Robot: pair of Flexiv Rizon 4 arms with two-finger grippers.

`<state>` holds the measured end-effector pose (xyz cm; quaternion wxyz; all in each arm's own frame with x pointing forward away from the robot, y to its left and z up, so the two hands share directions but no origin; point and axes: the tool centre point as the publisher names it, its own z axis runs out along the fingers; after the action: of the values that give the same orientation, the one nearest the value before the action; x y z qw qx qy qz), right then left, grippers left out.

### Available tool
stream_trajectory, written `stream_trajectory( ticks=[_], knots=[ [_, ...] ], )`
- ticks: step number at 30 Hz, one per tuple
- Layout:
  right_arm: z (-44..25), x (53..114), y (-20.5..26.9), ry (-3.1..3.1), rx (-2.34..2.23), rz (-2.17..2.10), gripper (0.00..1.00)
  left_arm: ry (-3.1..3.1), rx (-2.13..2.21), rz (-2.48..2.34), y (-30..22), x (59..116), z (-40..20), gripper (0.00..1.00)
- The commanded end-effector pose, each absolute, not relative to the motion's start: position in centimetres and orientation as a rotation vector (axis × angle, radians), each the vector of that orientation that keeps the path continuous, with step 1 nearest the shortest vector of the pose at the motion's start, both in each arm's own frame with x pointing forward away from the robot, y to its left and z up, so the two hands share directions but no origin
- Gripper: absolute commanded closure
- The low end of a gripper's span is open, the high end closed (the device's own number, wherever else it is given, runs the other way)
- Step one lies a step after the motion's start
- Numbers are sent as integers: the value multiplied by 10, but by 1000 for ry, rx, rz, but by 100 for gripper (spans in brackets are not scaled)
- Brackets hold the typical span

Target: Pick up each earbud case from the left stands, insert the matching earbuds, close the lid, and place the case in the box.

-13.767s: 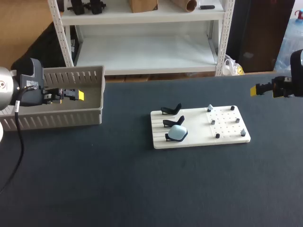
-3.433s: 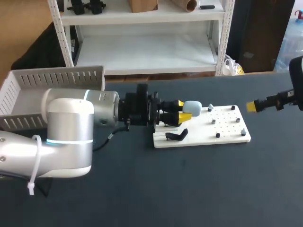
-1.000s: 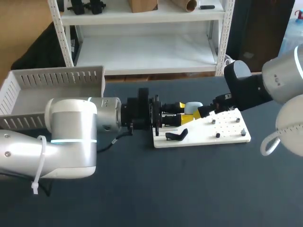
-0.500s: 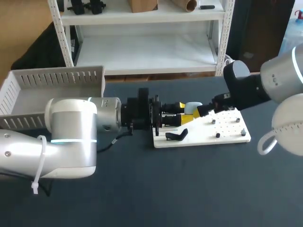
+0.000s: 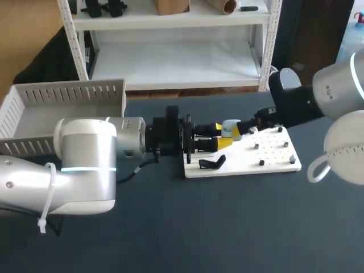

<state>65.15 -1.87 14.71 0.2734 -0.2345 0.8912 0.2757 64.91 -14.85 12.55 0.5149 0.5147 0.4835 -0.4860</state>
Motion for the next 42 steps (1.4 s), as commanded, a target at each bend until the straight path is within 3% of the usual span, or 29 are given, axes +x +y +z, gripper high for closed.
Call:
stream_trajectory(
  ticks=[1, 9, 18, 35, 38, 41, 42],
  knots=[
    [153, 654, -17, 2395, -620, 727, 0, 1159, 1232, -1165, -148, 648, 125, 100],
    [179, 654, -30, 2334, -613, 707, 0, 1159, 1232, -1165, -148, 648, 125, 100],
    [191, 650, -81, 2283, -643, 451, 0, 1169, 1249, -1142, -136, 643, 124, 100],
    [104, 655, -148, 2519, -698, -111, 0, 1188, 1229, -1116, -122, 636, 121, 100],
    [93, 655, -152, 2546, -702, -162, 10, 1188, 1229, -1116, -122, 636, 121, 100],
    [86, 652, -152, 2566, -716, -199, 29, 1188, 1229, -1116, -122, 636, 121, 100],
    [84, 650, -151, 2574, -721, -204, 29, 1188, 1229, -1116, -122, 636, 121, 100]
  ],
)
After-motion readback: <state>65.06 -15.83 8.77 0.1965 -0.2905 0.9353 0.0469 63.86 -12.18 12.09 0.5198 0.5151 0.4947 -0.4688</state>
